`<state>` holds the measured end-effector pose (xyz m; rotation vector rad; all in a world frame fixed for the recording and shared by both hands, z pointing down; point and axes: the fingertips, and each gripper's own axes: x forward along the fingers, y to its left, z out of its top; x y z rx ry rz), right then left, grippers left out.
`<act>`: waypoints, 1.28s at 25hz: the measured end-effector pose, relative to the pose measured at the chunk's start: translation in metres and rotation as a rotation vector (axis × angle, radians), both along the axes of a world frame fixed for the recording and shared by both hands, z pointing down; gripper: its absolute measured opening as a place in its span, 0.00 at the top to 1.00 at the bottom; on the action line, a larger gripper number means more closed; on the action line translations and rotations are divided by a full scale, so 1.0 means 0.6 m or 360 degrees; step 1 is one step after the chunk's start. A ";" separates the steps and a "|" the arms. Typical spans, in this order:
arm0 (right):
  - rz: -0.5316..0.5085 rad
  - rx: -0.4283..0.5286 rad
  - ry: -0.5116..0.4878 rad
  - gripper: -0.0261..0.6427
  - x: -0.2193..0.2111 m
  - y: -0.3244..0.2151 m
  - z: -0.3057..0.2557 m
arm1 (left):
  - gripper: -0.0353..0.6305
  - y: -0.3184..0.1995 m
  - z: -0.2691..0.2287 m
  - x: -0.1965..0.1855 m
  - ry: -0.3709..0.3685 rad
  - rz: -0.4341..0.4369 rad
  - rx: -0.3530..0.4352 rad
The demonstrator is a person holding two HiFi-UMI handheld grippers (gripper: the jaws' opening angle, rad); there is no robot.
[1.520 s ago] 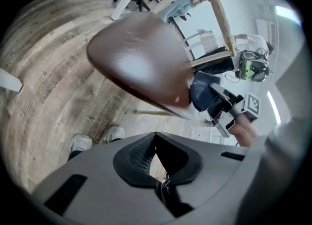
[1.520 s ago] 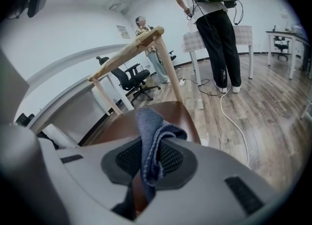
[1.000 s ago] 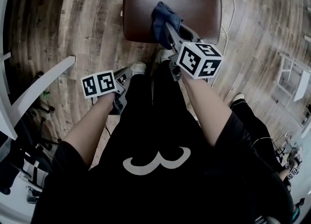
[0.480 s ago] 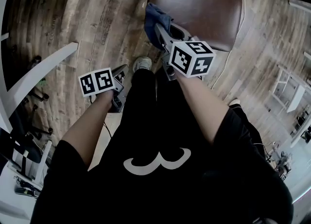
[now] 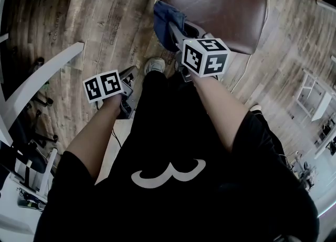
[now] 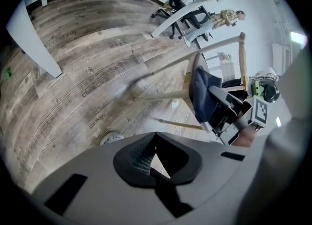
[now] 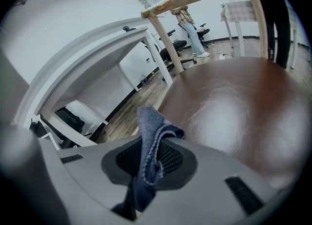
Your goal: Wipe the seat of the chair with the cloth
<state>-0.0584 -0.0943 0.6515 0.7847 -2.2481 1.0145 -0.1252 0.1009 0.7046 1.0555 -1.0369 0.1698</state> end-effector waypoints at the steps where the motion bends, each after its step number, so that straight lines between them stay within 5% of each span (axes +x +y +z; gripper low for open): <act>1: -0.0003 0.0002 -0.0003 0.88 0.000 0.000 0.000 | 0.93 -0.002 -0.002 0.002 -0.0001 0.0007 0.0002; 15: 0.0071 0.0001 -0.0006 0.88 0.071 -0.017 0.011 | 0.93 -0.023 0.002 0.059 -0.0005 0.0072 0.0002; 32: 0.0150 -0.0019 0.0072 0.88 0.245 -0.038 0.020 | 0.93 -0.069 -0.010 0.176 -0.0016 0.0142 0.0014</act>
